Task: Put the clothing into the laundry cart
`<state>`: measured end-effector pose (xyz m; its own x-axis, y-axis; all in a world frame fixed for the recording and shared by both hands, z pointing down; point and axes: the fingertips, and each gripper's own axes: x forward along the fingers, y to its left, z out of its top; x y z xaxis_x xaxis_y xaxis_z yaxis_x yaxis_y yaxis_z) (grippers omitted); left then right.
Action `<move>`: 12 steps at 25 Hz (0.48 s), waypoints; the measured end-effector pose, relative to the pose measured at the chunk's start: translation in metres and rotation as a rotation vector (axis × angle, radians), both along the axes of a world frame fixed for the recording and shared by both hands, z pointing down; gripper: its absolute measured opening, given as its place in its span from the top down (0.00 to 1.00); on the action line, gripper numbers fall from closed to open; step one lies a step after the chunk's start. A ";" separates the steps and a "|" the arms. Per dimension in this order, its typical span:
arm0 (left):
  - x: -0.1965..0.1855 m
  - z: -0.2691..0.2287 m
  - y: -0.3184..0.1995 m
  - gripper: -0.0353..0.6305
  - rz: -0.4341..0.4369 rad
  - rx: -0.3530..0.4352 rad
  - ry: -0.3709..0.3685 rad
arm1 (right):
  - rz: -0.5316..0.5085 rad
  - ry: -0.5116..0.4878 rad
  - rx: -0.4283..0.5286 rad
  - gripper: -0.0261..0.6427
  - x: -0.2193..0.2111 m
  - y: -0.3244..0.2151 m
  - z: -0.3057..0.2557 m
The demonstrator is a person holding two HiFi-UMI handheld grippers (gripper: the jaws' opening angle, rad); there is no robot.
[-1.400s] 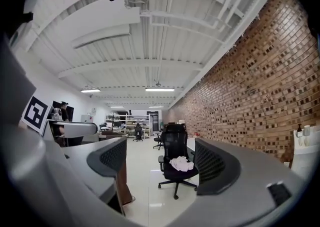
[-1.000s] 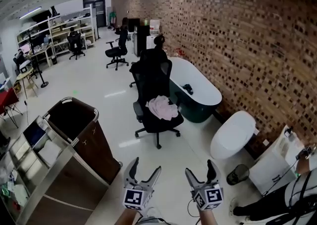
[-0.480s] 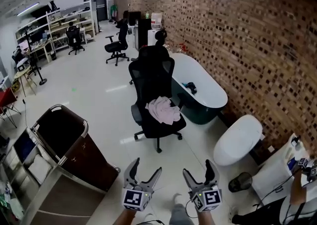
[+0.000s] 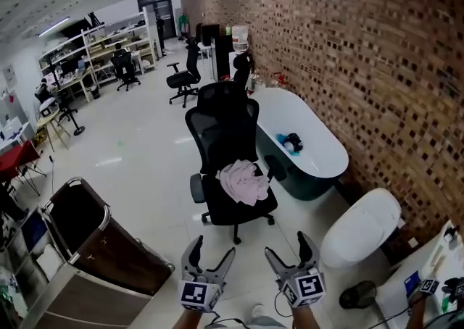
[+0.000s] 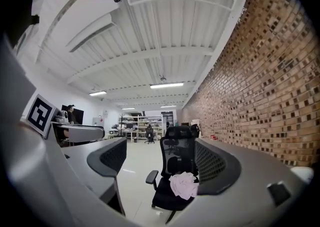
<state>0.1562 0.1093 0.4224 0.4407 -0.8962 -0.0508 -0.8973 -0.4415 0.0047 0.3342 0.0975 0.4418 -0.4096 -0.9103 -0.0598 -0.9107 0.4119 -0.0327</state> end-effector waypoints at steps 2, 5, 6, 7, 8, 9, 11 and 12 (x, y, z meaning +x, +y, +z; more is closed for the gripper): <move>0.008 -0.003 -0.015 0.39 -0.027 0.003 -0.020 | -0.020 -0.015 -0.002 0.29 0.010 -0.019 0.002; 0.016 -0.001 -0.036 0.39 -0.058 -0.005 -0.049 | -0.044 -0.042 -0.019 0.29 0.019 -0.045 0.010; 0.017 0.000 -0.043 0.39 -0.067 -0.007 -0.055 | -0.053 -0.045 -0.025 0.29 0.020 -0.053 0.012; 0.018 0.001 -0.051 0.39 -0.075 -0.009 -0.059 | -0.061 -0.046 -0.030 0.29 0.020 -0.061 0.015; 0.017 0.002 -0.059 0.39 -0.082 -0.012 -0.063 | -0.068 -0.046 -0.036 0.29 0.020 -0.069 0.018; 0.017 0.004 -0.067 0.39 -0.087 -0.015 -0.066 | -0.072 -0.049 -0.043 0.29 0.019 -0.078 0.021; 0.016 0.007 -0.084 0.39 -0.095 -0.021 -0.064 | -0.081 -0.048 -0.061 0.29 0.017 -0.098 0.027; 0.017 0.009 -0.094 0.39 -0.099 -0.022 -0.064 | -0.087 -0.042 -0.066 0.29 0.016 -0.108 0.030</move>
